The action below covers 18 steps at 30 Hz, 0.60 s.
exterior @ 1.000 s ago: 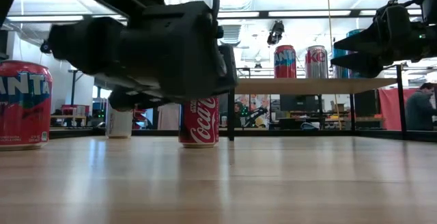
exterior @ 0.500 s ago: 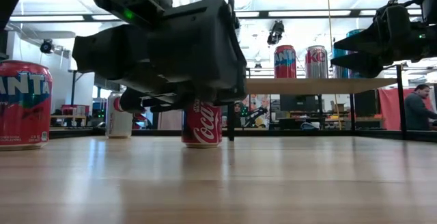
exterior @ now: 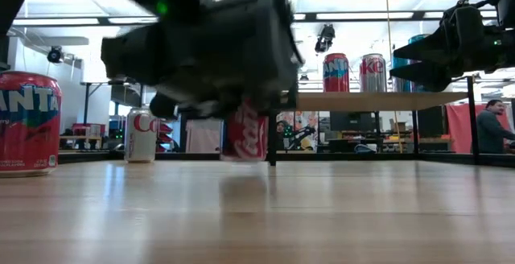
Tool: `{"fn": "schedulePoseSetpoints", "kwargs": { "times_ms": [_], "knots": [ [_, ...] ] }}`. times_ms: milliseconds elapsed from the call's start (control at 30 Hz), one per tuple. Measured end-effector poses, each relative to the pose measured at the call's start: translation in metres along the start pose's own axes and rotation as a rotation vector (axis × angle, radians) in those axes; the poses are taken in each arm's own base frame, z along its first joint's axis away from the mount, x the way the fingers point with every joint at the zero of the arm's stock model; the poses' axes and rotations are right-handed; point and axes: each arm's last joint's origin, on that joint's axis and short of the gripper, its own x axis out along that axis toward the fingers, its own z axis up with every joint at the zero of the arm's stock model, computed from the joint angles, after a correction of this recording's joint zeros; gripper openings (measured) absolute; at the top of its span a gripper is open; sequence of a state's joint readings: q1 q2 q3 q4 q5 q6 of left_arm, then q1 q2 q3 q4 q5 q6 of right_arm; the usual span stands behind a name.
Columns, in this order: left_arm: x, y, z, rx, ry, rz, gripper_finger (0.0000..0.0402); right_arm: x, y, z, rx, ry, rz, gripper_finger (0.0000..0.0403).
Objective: Place canned beverage on shelf
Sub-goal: Put the top red white soda can on the shelf
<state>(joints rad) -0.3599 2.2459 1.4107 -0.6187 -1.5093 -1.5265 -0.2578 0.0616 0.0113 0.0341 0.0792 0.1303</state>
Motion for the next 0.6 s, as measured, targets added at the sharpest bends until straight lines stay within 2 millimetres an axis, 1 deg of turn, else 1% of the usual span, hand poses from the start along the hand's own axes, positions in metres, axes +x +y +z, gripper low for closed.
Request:
{"fn": "schedulePoseSetpoints", "kwargs": {
  "times_ms": [167,267,367,467,600],
  "knots": [
    [-0.002,-0.021,0.025,0.115,-0.014,-0.002,0.0284,0.0,0.0,0.0,0.0,0.0,0.0,0.0359],
    [-0.001,-0.034,0.045,0.113,-0.016,0.001,0.0284,0.0,0.0,0.0,0.0,0.0,0.0,0.0359],
    [0.002,-0.043,0.065,0.067,-0.008,0.008,0.0284,0.0,0.0,0.0,0.0,0.0,-0.001,0.0359],
    [0.009,-0.053,0.086,0.031,0.026,0.016,0.0284,0.0,0.0,0.0,0.0,0.0,0.0,0.0359],
    [0.02,-0.065,0.115,0.039,0.065,0.022,0.0284,0.0,0.0,0.0,0.0,0.0,0.0,0.0359]
  ]
}}
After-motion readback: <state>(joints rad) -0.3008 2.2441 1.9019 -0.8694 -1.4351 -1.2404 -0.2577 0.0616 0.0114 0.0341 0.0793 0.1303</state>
